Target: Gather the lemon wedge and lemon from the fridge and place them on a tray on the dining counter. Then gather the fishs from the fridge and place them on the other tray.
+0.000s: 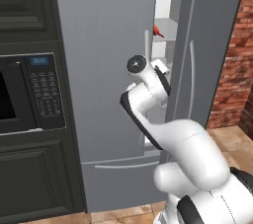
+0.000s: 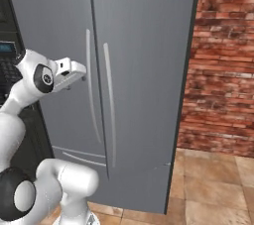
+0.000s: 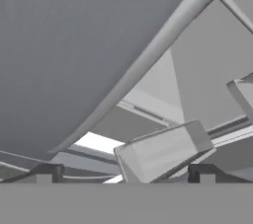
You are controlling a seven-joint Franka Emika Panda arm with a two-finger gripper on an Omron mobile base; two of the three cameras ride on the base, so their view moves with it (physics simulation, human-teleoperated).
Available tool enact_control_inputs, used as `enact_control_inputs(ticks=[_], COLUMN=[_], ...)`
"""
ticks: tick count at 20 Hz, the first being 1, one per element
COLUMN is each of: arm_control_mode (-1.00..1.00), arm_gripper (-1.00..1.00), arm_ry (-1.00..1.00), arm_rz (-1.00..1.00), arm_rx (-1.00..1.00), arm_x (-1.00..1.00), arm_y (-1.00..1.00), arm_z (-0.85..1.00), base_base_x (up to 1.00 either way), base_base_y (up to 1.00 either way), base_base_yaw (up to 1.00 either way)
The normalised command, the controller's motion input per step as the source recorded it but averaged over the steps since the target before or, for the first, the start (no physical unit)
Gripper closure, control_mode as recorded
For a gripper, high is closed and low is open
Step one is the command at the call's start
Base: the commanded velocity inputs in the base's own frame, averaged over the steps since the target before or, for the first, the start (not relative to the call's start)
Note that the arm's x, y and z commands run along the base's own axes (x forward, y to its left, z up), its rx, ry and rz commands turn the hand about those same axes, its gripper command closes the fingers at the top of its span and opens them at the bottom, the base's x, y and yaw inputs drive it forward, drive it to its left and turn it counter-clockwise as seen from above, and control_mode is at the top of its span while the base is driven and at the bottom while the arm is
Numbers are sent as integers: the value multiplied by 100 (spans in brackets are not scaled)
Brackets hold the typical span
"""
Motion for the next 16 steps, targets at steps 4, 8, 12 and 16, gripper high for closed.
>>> enact_control_inputs(ticks=[4,8,12,16], arm_control_mode=[-100,-100,-100,-100], arm_gripper=[-100,-100,-100,-100], arm_ry=[24,15,14,13], arm_rz=[-6,-3,-6,-4], arm_rx=[-9,-6,-3,0], arm_x=[66,36,12,0], arm_y=[-7,-31,-52,-68], arm_z=[0,-3,-10,-11], base_base_x=[0,0,0,0], base_base_y=[0,0,0,0], base_base_yaw=[0,0,0,0])
